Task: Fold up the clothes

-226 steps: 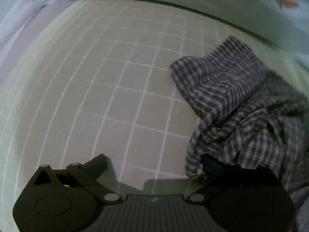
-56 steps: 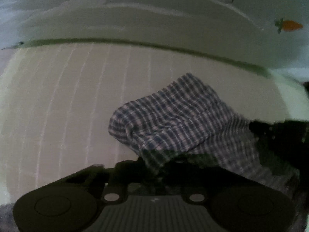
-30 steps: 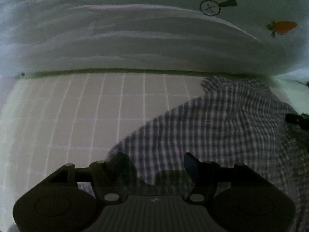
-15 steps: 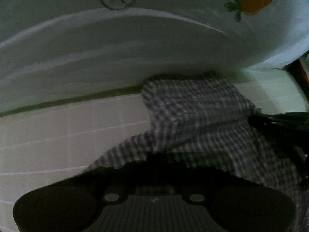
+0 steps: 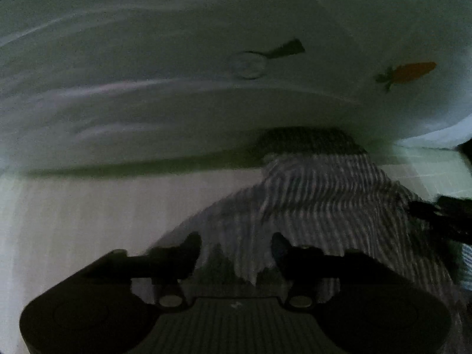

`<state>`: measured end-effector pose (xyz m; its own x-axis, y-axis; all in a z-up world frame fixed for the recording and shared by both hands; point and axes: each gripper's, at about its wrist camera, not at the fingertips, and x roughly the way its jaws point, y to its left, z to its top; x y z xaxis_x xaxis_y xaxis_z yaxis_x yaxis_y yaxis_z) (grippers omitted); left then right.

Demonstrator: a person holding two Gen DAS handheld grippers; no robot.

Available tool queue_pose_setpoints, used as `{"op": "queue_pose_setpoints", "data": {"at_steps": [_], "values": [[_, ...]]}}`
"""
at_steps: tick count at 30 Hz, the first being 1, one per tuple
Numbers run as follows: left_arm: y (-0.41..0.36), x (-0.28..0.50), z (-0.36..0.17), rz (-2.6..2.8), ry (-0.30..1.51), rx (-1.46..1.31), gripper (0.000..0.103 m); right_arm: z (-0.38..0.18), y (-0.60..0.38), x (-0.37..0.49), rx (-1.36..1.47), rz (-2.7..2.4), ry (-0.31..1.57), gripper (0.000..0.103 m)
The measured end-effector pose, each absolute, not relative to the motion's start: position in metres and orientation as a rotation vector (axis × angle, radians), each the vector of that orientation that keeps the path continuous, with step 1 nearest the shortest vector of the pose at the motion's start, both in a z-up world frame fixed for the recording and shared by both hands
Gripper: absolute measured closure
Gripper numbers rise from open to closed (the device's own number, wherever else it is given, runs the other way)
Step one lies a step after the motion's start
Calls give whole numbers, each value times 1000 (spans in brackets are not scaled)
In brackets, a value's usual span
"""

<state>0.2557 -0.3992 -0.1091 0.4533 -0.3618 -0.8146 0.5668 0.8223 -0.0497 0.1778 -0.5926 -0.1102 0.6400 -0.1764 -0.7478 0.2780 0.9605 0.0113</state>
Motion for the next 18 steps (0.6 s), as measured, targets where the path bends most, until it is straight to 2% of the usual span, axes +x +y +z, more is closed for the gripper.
{"op": "queue_pose_setpoints", "data": {"at_steps": [2,11,16,18], "values": [[-372,234,-105,-548,952,233,45,-102,-588,142,119,-292,820,30],[-258,124,-116,-399,1098,175,44,-83,-574,-29,228,-416,773,27],[-233,85,-130,-331,1164,114,34,-102,-576,-83,313,-449,836,27],[-227,76,-132,-324,1180,85,34,-109,-578,-98,358,-445,853,27]]}}
